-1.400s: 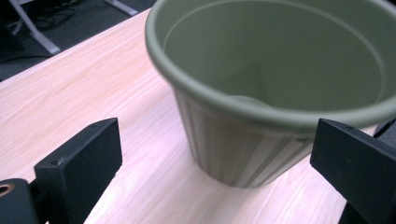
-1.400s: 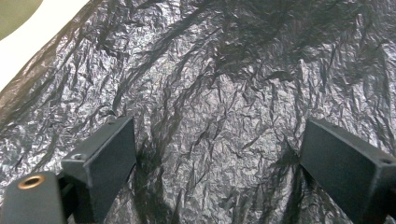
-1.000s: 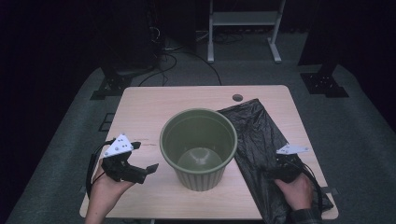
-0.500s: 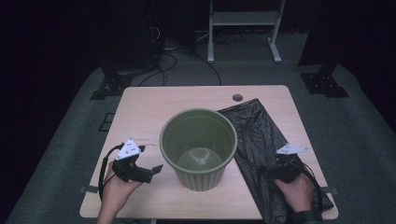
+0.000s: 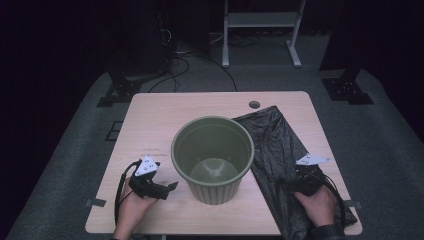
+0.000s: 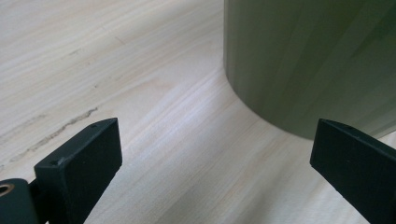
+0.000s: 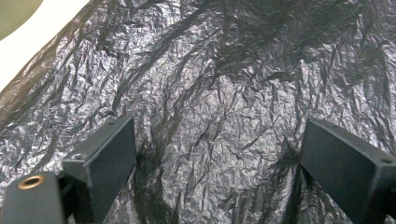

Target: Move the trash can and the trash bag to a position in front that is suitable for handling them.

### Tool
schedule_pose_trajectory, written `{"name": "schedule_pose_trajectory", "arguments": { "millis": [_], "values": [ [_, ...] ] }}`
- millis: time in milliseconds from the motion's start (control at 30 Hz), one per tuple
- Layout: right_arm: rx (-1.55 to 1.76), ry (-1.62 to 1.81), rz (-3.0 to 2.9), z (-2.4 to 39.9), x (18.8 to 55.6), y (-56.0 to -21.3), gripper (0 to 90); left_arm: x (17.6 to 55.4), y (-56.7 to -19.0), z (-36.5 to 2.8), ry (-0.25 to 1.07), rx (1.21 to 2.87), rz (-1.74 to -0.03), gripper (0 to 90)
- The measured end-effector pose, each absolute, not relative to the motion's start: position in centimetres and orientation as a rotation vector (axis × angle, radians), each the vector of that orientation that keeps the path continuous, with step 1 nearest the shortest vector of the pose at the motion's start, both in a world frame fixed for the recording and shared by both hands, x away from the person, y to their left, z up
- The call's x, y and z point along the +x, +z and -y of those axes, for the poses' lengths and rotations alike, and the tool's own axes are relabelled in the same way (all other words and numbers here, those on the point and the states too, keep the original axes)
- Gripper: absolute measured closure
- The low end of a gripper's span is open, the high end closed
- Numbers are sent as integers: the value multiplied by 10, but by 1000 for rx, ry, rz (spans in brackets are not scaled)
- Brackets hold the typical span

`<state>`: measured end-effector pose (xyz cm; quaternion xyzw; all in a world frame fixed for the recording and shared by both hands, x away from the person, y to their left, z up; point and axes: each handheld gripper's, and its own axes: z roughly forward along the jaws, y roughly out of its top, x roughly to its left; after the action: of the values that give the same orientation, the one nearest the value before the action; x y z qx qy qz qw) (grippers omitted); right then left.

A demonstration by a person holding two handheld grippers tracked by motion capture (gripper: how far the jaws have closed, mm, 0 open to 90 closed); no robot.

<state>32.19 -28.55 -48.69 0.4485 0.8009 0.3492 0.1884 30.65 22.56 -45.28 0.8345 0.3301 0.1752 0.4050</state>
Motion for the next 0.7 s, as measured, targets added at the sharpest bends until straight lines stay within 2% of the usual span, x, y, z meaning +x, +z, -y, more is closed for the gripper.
{"name": "schedule_pose_trajectory", "arguments": {
  "millis": [700],
  "values": [
    [1260,983,-2253,286,322,-487,100,314,-481,-219,411,2206,-856,9]
  ]
}}
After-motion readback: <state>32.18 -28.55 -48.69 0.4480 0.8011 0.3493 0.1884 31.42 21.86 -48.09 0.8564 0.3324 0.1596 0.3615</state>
